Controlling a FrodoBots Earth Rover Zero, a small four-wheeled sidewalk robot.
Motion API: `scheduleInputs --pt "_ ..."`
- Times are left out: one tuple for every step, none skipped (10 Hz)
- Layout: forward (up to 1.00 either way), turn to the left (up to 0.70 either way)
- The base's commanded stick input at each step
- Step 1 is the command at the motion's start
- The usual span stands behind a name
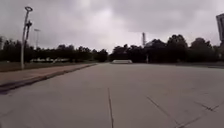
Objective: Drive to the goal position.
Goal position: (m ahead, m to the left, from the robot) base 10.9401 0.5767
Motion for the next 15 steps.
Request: scheduleInputs --pt "0.70 0.00" --pt "0.70 0.00" --pt "0.70 0.00" --pt "0.70 0.00" --pt "0.70 0.00" --pt "0.70 0.00" --pt "0.70 0.00" --pt "0.70 0.00" --pt "0.70 0.00" --pt "0.70 0.00" --pt "0.70 0.00" --pt "0.70 0.00" --pt "0.70 0.00" --pt "0.70 0.00" --pt "0.70 0.00"
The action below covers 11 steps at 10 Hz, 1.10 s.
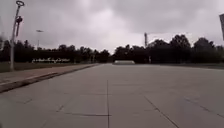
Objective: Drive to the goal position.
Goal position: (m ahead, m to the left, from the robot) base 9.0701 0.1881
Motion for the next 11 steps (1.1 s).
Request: scheduleInputs --pt "0.70 0.00" --pt "0.70 0.00" --pt "0.70 0.00" --pt "0.70 0.00" --pt "0.70 0.00" --pt "0.70 0.00" --pt "0.70 0.00" --pt "0.70 0.00" --pt "0.70 0.00" --pt "0.70 0.00" --pt "0.70 0.00"
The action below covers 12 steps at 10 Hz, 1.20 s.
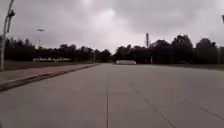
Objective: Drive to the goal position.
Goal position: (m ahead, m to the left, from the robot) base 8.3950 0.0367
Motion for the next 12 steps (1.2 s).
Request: scheduleInputs --pt "0.70 0.00" --pt "0.70 0.00" --pt "0.70 0.00" --pt "0.70 0.00" --pt "0.70 0.00" --pt "0.70 0.00" --pt "0.70 0.00" --pt "0.70 0.00" --pt "0.70 0.00" --pt "0.70 0.00" --pt "0.70 0.00" --pt "0.70 0.00"
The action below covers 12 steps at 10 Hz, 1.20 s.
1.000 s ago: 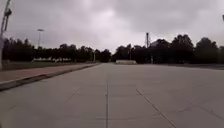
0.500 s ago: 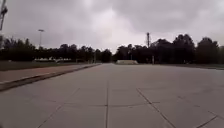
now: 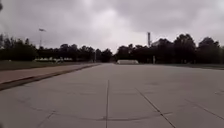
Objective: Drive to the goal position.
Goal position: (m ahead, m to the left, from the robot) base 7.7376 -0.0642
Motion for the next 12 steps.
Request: scheduleInputs --pt "0.70 0.00" --pt "0.70 0.00" --pt "0.70 0.00" --pt "0.70 0.00" --pt "0.70 0.00" --pt "0.70 0.00" --pt "0.70 0.00" --pt "0.70 0.00" --pt "0.70 0.00" --pt "0.70 0.00" --pt "0.70 0.00" --pt "0.70 0.00"
